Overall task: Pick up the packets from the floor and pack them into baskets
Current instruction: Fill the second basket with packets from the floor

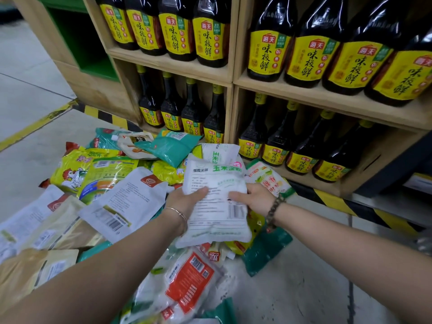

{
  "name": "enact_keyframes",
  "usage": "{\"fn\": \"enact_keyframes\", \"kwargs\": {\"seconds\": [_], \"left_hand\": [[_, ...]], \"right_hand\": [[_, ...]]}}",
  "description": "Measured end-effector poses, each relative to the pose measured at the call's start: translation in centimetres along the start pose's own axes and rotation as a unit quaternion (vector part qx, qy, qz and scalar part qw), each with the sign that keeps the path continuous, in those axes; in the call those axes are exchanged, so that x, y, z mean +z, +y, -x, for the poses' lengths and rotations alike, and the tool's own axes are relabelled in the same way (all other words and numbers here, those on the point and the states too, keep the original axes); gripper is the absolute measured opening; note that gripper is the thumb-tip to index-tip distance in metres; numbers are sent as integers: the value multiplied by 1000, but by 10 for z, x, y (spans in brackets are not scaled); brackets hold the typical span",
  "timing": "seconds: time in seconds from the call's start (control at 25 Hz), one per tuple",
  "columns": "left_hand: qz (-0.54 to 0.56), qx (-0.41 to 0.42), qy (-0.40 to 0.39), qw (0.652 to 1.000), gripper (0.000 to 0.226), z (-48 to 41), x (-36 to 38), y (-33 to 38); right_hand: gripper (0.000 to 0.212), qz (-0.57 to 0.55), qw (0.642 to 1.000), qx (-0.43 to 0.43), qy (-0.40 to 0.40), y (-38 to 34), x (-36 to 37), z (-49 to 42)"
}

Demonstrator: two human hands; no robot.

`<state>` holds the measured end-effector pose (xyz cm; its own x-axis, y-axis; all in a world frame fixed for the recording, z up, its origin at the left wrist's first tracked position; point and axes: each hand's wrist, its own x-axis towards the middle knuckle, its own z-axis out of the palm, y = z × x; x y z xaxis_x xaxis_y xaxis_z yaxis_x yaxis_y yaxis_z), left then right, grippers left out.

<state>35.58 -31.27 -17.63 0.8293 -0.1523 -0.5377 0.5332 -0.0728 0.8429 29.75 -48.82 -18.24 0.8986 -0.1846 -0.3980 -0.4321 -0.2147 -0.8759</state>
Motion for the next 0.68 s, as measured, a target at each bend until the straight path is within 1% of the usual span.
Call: {"fn": "enact_keyframes", "kwargs": {"seconds": [0.04,0.08,0.2,0.28,0.32,0.4,0.44,0.52,0.6,0.68], "left_hand": [[-11,26,22,999,11,-2,-5,2],[-24,45,39,998,10,-6,-10,4],[-35,66,56,996,11,-20,-25,7],[-29,73,65,995,16,-29,-31,5],[-29,80,73,994,17,-29,-32,3],[-25,86,81,993,14,-33,-32,0],[-21,86,80,993,11,-34,-32,-1],[-30,85,76,993,10,-40,-32,-5],[-55,94,80,991,12,-49,-33,-7],[-78,102,94,987,16,-55,-32,-5]], "right_hand": [[46,40,999,16,26,3,-3,-11],[51,52,996,36,56,6,-7,-22],[33,98,981,58,160,9,-25,-57],[33,130,965,77,214,8,-33,-81],[33,143,959,95,225,6,-33,-89],[28,157,958,150,189,4,-28,-106],[33,143,959,181,163,1,-24,-113],[58,66,963,221,141,1,-19,-127],[70,9,963,225,149,2,-16,-140],[72,9,962,225,153,5,-12,-148]]}}
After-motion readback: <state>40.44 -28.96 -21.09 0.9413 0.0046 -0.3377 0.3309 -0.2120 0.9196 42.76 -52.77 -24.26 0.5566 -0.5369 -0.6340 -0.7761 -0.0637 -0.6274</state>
